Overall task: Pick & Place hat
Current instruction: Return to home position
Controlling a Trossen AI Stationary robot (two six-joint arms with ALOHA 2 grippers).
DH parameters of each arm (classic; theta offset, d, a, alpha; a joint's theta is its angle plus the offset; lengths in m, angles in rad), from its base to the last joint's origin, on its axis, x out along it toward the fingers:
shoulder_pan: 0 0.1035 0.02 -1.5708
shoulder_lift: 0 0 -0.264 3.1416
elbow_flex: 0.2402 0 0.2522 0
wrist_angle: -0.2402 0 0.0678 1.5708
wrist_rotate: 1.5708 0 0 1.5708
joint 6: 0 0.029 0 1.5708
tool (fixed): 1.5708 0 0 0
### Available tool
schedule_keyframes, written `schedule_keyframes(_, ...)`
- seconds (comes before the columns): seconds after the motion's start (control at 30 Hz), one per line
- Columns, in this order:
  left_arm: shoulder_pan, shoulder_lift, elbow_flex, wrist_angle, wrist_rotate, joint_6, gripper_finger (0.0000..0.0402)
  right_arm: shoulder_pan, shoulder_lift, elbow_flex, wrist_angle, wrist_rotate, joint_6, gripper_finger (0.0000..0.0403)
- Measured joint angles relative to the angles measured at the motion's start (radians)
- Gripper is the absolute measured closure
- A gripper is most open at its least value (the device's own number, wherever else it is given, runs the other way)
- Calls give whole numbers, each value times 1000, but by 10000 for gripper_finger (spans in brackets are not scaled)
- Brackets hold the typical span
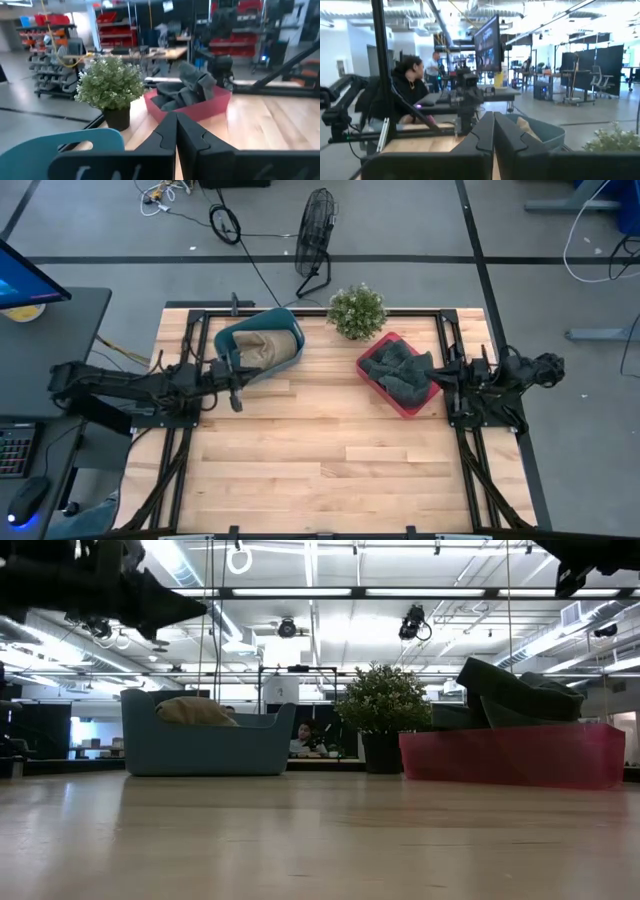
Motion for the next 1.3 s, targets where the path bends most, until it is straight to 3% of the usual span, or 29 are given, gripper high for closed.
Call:
schedule_keyframes(0.13,32,1,-115,221,49,22,399,0,0,-93,113,-2,0,392)
schedule_keyframes(0.3,60,0,-190,330,78,42,399,0,0,-208,260,-2,0,392)
schedule_keyframes(0.63,94,1,-190,324,248,49,399,-4,0,-294,284,-4,0,392)
schedule_keyframes(0.9,93,2,-191,227,256,37,399,-4,0,-293,150,-5,-62,392)
schedule_keyframes(1.3,93,2,-191,132,256,-97,396,-4,8,-293,158,-6,-52,392)
